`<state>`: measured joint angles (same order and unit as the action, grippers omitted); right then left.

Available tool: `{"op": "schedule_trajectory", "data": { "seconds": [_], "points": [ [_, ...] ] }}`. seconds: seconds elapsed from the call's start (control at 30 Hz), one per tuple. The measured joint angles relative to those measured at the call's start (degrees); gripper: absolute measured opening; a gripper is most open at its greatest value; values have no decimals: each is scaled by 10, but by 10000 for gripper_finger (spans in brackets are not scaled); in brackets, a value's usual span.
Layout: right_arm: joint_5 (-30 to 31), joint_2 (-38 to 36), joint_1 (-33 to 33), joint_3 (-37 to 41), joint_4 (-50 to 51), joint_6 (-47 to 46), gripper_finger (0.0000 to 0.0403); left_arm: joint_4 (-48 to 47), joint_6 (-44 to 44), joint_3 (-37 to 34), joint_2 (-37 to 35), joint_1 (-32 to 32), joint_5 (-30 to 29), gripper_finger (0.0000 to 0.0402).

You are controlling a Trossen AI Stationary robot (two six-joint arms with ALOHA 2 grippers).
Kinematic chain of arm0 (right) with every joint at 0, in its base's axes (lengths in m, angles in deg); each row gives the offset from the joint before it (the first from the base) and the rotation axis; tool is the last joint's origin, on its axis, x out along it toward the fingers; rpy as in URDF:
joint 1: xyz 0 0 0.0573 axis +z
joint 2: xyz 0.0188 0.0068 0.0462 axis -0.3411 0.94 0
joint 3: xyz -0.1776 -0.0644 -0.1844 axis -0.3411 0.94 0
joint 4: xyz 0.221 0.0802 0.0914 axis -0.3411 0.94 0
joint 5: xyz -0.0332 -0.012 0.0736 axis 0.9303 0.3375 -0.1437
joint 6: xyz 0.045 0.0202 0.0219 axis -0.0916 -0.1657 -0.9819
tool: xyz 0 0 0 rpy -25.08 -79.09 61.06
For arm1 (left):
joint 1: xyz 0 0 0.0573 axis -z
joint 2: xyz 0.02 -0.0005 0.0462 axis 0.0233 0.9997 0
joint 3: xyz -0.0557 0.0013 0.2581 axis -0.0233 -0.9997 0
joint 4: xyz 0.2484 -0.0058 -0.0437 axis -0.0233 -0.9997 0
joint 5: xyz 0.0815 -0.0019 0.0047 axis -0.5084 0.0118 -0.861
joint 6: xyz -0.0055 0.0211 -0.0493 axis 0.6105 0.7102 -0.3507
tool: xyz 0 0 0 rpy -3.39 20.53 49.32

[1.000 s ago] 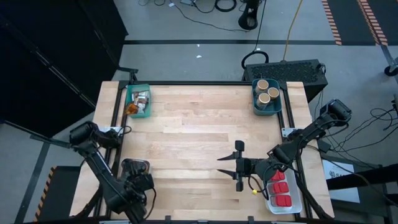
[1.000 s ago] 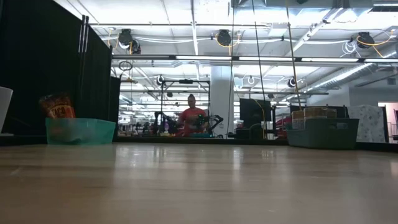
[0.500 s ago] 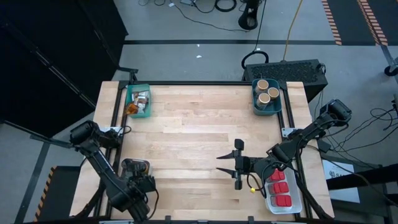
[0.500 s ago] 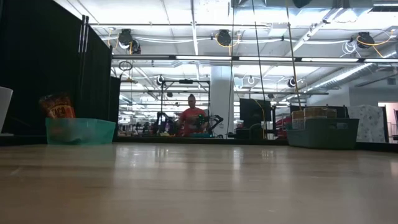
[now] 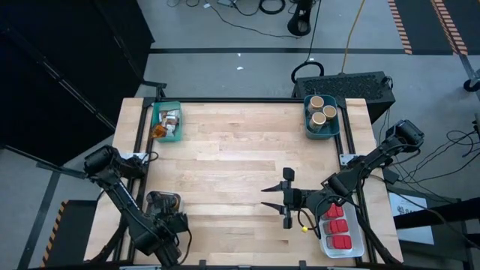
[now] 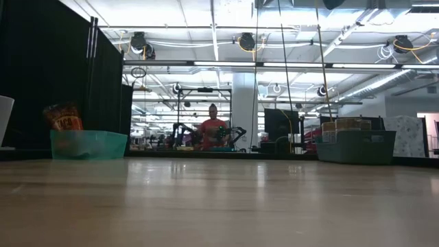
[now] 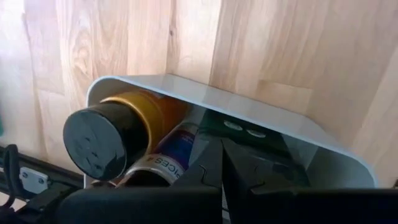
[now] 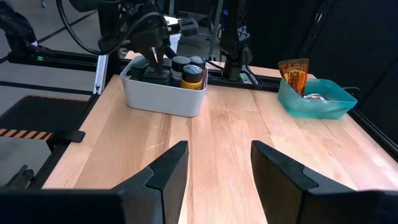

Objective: Sort spices by type
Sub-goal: Put the black seasoning can into the gray bin

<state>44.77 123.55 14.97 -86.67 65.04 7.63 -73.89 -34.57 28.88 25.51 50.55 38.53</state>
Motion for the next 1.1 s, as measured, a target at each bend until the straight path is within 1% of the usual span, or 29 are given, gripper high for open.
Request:
{"op": "schedule_trajectory", "data": {
  "seconds": [0.1,0.43,0.6,0.7,0.83,1.1],
  "points": [
    [0,0,0,0,1,0,160,3,0,0,6,0,-12,2],
    [0,0,0,0,4,0,160,-15,-11,0,12,0,-17,1],
    [0,0,0,0,4,0,160,-15,-11,-1,12,0,-33,1],
    [0,0,0,0,4,0,160,-14,-12,-16,12,0,-40,0],
    [0,0,0,0,4,0,160,-12,-15,-37,12,-1,-21,0],
    [0,0,0,0,4,0,160,-8,-15,-38,4,0,-24,0]
  ]
}}
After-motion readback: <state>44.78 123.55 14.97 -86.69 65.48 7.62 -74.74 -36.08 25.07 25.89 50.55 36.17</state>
